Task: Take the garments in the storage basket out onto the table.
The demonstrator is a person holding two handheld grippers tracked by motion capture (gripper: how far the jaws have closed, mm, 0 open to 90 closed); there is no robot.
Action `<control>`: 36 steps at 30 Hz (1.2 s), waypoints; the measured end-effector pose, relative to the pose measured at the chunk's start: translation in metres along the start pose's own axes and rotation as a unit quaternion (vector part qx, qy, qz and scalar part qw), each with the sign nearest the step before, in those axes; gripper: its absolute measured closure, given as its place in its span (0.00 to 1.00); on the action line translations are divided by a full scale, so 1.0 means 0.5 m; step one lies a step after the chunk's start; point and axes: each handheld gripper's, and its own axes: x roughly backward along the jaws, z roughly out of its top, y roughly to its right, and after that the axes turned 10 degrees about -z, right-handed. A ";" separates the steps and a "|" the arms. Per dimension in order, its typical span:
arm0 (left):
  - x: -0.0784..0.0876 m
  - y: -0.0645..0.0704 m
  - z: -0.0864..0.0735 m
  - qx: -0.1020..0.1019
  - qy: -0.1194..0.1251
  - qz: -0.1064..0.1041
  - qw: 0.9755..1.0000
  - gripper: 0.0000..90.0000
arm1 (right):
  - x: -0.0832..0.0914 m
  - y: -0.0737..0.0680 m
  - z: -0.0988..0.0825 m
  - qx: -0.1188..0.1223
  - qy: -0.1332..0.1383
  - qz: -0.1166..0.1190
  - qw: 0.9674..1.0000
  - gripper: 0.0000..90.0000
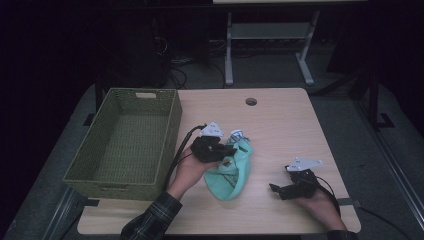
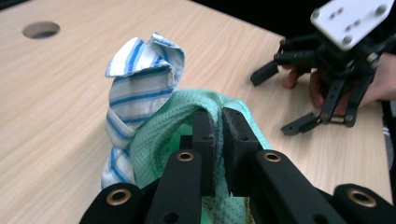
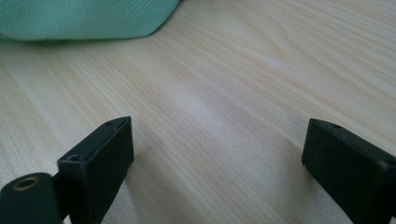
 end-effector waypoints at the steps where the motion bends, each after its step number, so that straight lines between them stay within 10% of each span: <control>1: -0.006 0.000 -0.003 0.000 -0.004 0.000 1.000 0.93 | 0.000 0.000 0.000 0.000 0.000 0.000 1.000 0.10; 26: -0.115 -0.018 -0.072 0.007 -0.090 0.008 0.996 0.89 | 0.000 0.000 0.000 0.001 0.000 0.001 1.000 0.10; 36: -0.079 -0.016 -0.061 0.005 -0.074 0.021 0.997 0.54 | 0.000 0.000 0.000 0.001 0.000 0.001 1.000 0.10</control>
